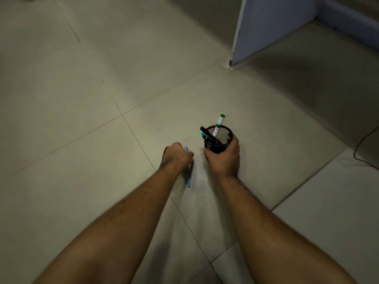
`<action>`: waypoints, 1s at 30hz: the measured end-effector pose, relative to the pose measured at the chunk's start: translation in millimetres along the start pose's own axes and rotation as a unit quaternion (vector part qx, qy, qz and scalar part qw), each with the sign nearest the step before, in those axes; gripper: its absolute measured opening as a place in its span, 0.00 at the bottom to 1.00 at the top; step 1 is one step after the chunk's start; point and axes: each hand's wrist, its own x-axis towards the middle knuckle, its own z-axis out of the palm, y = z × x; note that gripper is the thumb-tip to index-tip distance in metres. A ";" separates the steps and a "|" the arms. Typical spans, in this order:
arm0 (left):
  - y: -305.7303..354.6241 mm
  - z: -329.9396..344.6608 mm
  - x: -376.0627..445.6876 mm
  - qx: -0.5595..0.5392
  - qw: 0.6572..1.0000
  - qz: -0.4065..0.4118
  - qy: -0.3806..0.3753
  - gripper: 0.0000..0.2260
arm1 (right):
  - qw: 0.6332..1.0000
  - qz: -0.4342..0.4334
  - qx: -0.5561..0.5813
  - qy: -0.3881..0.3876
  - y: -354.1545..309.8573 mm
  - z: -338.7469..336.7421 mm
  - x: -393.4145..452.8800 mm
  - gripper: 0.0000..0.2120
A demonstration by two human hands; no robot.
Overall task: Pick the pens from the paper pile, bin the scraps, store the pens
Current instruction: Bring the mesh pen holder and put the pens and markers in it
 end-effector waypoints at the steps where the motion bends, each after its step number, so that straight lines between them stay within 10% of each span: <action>1: -6.5 6.1 -1.7 0.034 0.999 0.002 0.001 0.16 | 1.000 -0.005 0.000 -0.003 0.7 0.0 -1.0 0.42; 6: -16.5 11.0 -4.2 0.065 0.998 -0.001 -0.001 0.15 | 1.000 -0.012 -0.005 -0.004 2.4 -0.4 -1.6 0.42; 18: 65.5 -73.5 -29.3 -0.444 0.875 0.163 0.101 0.03 | 0.994 0.011 -0.073 0.086 -6.9 1.0 3.1 0.42; 24: 66.8 -37.3 -39.1 -0.329 0.920 0.209 0.038 0.06 | 0.996 -0.003 -0.052 0.066 -12.9 6.9 1.3 0.42; 30: 24.5 -45.9 -12.3 -0.378 0.906 0.114 0.151 0.07 | 0.998 -0.007 -0.027 0.054 -9.1 4.1 1.1 0.41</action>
